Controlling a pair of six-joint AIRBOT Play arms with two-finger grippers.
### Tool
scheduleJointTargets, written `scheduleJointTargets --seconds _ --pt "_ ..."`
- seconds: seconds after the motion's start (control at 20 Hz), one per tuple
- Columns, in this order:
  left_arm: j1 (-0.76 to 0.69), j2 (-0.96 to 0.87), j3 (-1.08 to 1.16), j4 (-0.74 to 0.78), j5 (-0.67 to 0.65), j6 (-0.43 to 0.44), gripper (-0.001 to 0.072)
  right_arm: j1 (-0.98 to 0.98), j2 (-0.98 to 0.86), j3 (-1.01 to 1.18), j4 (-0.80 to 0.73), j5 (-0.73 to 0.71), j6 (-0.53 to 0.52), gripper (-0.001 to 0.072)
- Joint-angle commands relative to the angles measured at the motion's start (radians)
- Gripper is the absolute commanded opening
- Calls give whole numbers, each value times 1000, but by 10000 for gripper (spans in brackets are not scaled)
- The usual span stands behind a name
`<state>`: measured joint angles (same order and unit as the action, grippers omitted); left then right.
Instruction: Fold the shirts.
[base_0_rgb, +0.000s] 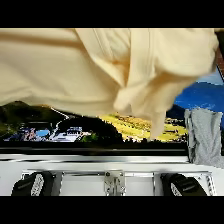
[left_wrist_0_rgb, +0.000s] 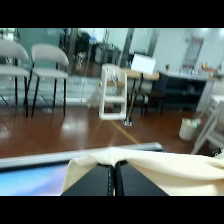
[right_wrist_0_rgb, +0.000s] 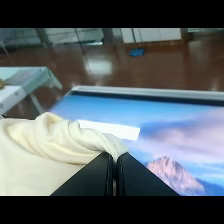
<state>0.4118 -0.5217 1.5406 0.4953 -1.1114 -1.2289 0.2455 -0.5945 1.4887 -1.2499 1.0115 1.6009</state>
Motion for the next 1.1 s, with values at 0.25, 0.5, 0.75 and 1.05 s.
scheduleJointTargets --seconds 0.25,0.5,0.75,1.05 --pt "5 14 -171 272 -562 -251 33 1 24 -185 -168 655 265 65" --pt "5 30 -596 272 -484 -261 33 1 -60 -510 -131 272 245 65" --pt "2 -81 -880 193 16 -142 34 1 -380 -532 -68 -407 238 66" --pt "-167 -430 -897 159 300 -27 35 1 -724 -532 145 -705 238 66"
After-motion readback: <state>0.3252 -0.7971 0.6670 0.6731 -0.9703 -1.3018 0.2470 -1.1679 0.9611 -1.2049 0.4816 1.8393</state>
